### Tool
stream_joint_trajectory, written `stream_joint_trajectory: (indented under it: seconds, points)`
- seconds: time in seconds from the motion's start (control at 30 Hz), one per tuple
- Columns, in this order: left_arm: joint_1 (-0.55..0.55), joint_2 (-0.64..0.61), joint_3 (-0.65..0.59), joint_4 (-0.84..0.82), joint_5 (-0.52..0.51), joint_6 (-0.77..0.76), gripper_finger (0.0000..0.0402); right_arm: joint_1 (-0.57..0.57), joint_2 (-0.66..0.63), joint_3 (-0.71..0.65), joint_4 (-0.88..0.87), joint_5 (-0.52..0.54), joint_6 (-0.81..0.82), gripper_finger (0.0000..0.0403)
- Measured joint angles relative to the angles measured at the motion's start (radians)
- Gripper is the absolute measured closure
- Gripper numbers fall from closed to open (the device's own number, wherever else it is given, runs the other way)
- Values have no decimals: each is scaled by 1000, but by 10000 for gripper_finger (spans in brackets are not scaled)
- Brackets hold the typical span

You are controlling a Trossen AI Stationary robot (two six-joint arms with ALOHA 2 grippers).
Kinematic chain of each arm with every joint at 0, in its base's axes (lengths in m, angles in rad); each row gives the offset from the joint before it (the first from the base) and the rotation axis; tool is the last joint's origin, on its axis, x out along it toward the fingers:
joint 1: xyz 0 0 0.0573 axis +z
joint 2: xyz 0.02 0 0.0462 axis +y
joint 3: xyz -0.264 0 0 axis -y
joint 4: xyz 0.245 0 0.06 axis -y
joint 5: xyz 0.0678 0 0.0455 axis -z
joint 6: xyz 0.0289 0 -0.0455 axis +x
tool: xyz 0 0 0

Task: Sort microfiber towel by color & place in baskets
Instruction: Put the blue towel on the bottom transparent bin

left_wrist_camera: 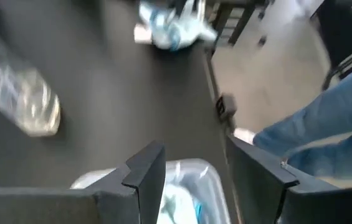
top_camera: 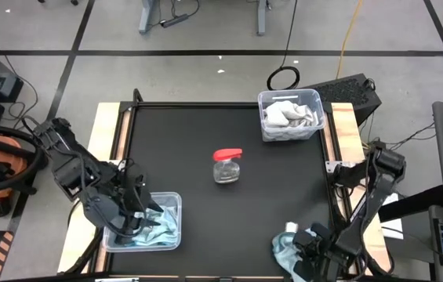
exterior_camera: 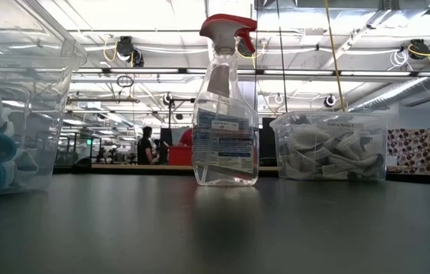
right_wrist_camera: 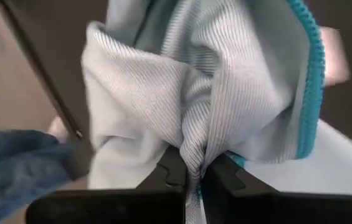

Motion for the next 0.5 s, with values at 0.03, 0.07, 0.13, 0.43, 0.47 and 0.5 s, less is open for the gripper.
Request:
stream_joint_trajectory:
  seconds: [0.03,0.07,0.13,0.43,0.47,0.5]
  points:
    - [0,0,12,18,-10,18,226,-10,-24,0,-7,14,-14,395]
    - [0,0,24,35,-22,36,226,-19,-47,0,-15,34,-30,395]
    - [0,0,50,72,-50,73,226,-41,-102,0,-16,85,-70,395]
    - [42,7,72,315,-141,346,226,-183,-312,2,116,358,-381,395]
    - [52,14,72,325,-154,376,226,-202,-326,2,146,368,-428,395]
    - [61,22,72,329,-168,403,226,-224,-338,2,179,375,-479,395]
